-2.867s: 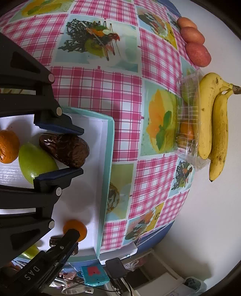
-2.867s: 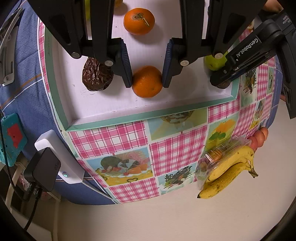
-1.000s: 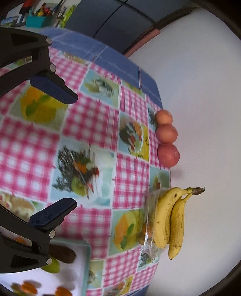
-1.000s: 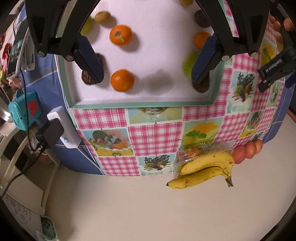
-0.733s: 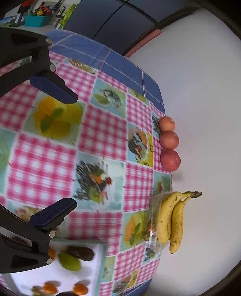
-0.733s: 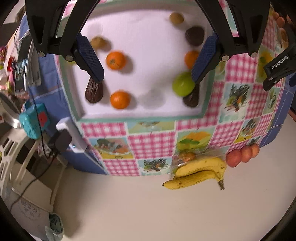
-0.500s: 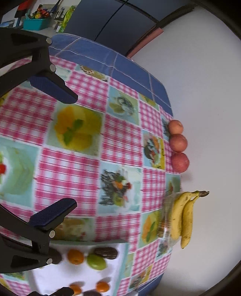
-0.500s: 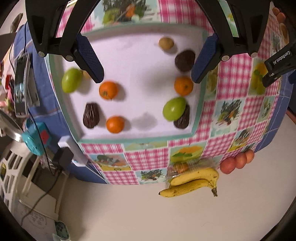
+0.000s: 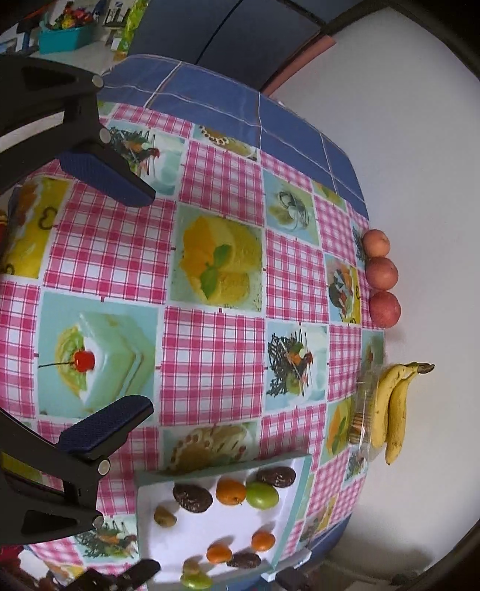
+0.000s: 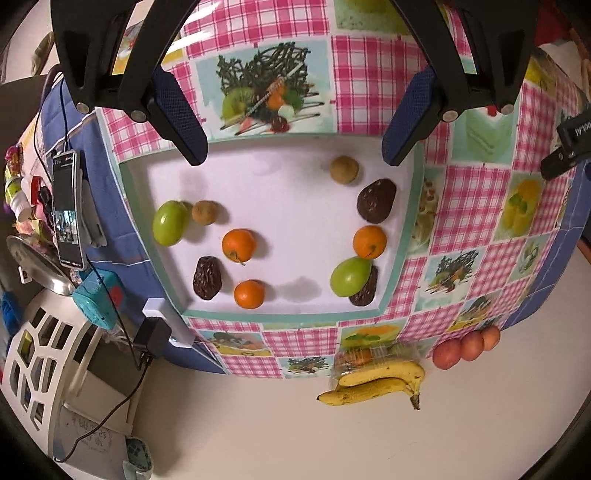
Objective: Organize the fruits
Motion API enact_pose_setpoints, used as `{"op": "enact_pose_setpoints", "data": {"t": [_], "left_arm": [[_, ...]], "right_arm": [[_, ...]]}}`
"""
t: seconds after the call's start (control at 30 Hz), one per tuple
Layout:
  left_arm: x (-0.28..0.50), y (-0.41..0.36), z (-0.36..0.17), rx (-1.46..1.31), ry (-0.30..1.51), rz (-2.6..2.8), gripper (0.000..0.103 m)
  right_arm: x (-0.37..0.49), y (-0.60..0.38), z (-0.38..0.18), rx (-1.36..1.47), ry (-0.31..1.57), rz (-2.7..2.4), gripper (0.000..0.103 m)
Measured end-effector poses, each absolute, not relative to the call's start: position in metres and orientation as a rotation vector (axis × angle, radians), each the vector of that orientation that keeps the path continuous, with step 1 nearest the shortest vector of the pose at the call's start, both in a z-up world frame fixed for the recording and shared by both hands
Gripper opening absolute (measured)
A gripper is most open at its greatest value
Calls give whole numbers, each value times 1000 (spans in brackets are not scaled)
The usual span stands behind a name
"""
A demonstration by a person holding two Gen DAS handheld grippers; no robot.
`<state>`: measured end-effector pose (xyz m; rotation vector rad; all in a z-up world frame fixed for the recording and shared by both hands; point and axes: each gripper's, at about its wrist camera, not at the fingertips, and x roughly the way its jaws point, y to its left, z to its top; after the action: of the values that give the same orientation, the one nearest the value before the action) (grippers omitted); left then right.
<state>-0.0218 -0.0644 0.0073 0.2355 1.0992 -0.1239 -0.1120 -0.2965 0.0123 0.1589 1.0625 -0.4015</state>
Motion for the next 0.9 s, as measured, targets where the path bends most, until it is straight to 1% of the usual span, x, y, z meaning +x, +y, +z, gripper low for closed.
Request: {"op": "enact_pose_setpoints", "data": {"t": [0.9], "left_arm": [[-22, -69, 4, 202, 1140, -168, 103]], "right_arm": [[-107, -289, 13, 140, 1057, -387, 96]]}}
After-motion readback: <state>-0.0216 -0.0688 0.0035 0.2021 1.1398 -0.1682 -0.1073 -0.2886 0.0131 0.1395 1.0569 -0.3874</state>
